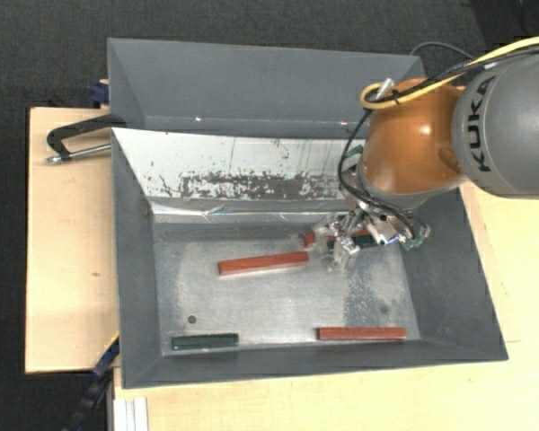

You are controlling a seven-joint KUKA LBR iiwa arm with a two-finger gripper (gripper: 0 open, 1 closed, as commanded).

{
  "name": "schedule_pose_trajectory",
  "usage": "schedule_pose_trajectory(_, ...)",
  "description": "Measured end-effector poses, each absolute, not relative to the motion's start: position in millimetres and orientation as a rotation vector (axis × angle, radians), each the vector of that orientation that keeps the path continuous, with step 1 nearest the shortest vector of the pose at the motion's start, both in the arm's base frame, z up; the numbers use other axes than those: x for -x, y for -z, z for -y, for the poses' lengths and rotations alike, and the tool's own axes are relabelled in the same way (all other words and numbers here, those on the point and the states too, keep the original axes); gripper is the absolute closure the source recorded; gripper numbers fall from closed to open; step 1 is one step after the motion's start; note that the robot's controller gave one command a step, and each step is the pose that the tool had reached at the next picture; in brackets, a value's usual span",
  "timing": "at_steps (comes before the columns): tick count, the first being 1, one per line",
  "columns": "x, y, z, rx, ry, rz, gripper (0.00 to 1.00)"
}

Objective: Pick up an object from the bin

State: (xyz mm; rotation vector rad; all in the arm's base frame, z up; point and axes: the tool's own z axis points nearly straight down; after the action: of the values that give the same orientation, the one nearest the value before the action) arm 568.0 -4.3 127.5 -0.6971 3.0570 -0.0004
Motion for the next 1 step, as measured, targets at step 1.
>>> schedule_pose_trajectory(1, -539.5, -157.0, 9.6, 0.437, -0.002, -3.108, 0.00)
